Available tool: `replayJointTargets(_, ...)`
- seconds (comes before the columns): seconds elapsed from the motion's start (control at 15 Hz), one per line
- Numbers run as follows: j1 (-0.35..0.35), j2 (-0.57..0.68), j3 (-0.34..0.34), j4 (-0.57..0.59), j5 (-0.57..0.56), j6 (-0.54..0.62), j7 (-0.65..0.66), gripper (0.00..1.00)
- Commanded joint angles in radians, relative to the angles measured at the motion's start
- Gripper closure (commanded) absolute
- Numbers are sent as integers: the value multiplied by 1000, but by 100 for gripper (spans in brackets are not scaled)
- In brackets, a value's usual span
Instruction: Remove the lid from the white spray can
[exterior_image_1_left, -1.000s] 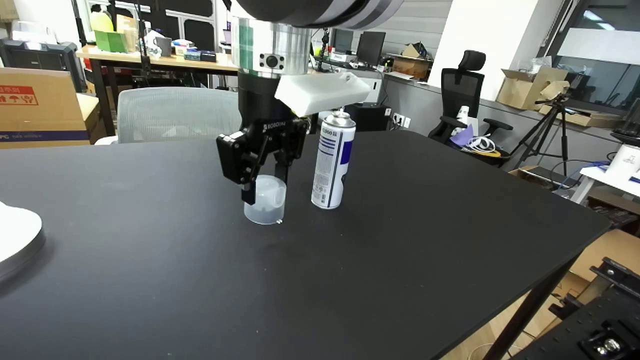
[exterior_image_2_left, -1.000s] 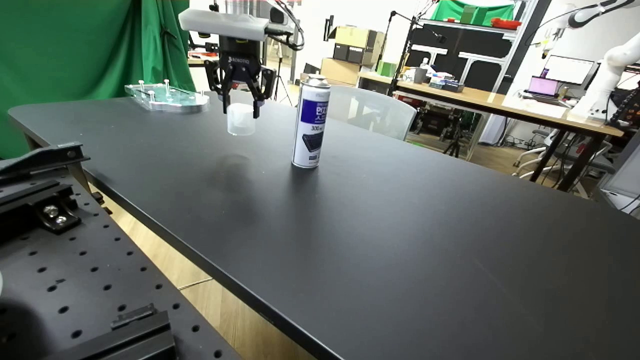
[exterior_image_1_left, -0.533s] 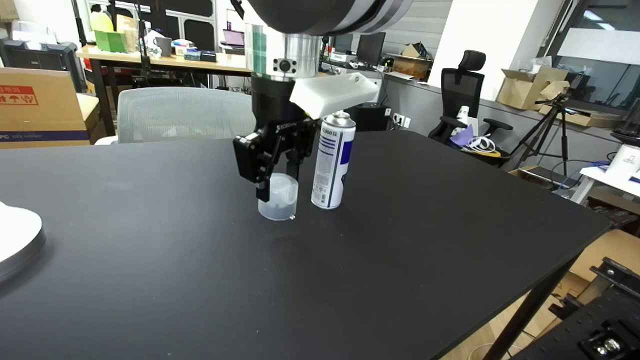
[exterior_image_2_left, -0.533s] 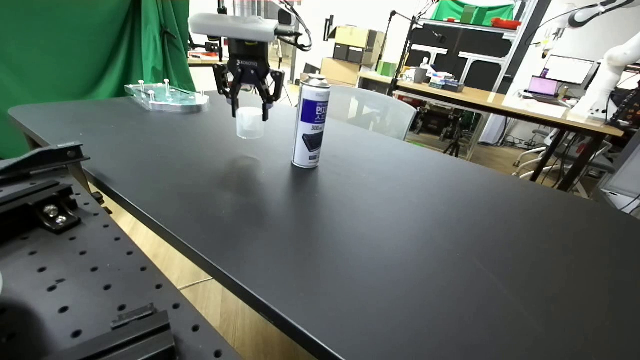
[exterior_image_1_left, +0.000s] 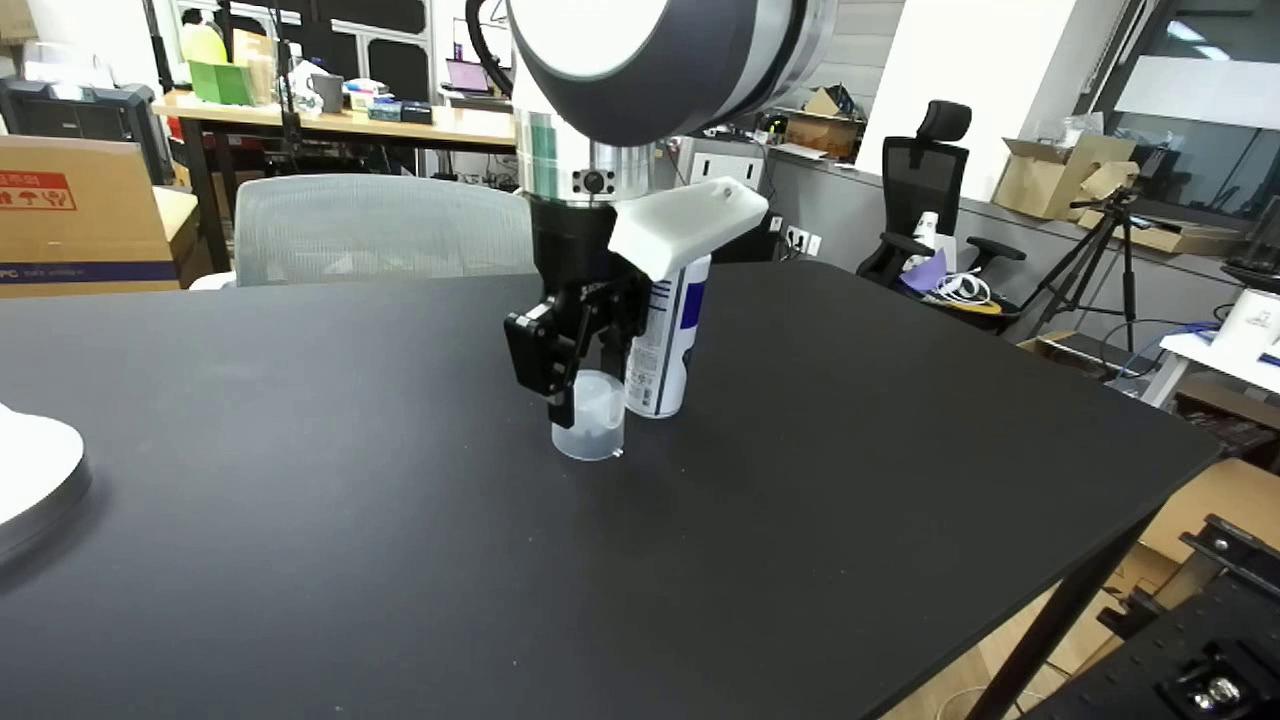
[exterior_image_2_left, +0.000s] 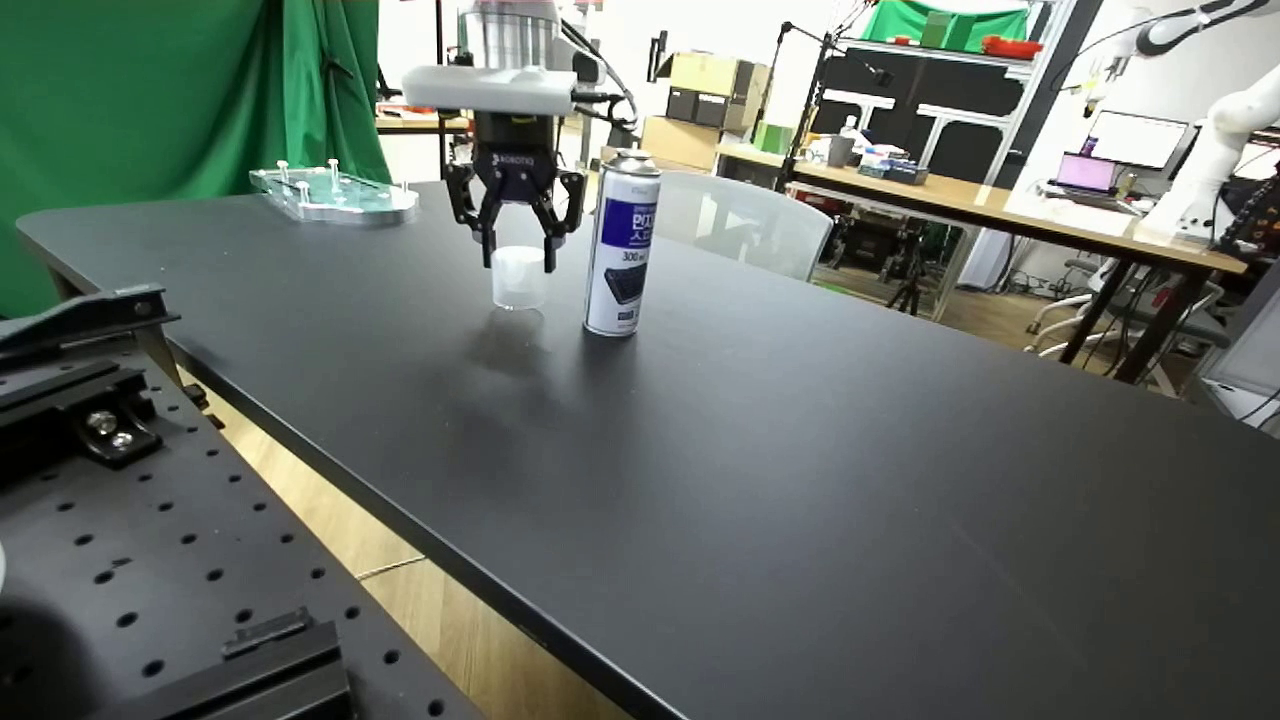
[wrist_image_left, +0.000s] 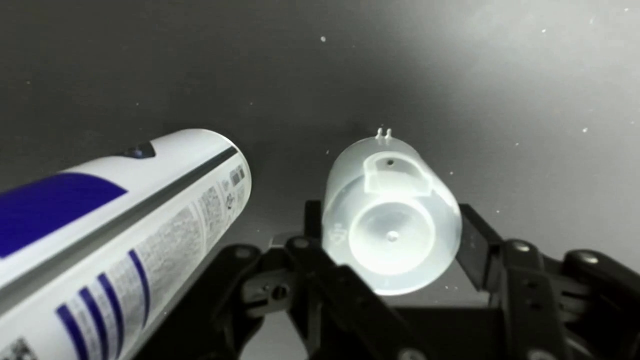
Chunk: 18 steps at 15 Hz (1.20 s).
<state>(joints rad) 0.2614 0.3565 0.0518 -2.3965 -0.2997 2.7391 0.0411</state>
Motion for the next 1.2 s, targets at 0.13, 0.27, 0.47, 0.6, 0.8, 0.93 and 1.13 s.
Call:
replayJointTargets(0.13, 27, 30, 0, 32, -11, -12, 26, 60)
replayJointTargets(0.27, 21, 33, 12, 33, 5, -13, 11, 9)
replayJointTargets(0.47, 11, 30, 28, 30, 19, -7, -7, 0)
replayJointTargets(0.6, 12, 19, 37, 25, 22, -7, -12, 0)
replayJointTargets(0.8, 21, -6, 44, 19, 12, -8, -8, 0)
replayJointTargets(0.93, 14, -31, 64, 19, 30, -29, -18, 0)
replayJointTargets(1.13, -6, -74, 101, 12, 82, -66, -50, 0)
